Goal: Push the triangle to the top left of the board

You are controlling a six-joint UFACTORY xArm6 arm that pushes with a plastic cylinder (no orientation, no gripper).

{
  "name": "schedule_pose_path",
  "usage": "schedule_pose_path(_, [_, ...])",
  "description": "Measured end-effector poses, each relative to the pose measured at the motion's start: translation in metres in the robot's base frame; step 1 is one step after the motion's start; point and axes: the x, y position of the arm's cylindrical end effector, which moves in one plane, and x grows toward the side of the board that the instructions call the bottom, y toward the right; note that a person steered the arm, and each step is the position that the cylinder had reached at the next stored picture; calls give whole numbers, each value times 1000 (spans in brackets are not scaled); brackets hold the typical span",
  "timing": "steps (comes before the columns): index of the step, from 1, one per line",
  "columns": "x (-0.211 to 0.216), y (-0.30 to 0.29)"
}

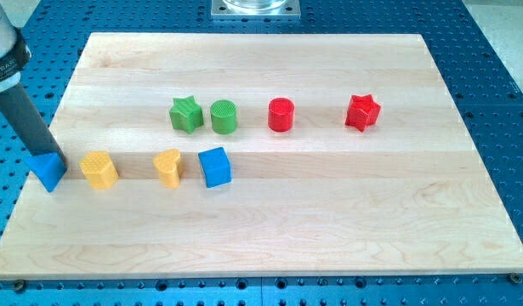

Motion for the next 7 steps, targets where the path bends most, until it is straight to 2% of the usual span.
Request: schedule_pose_path(7, [10,1])
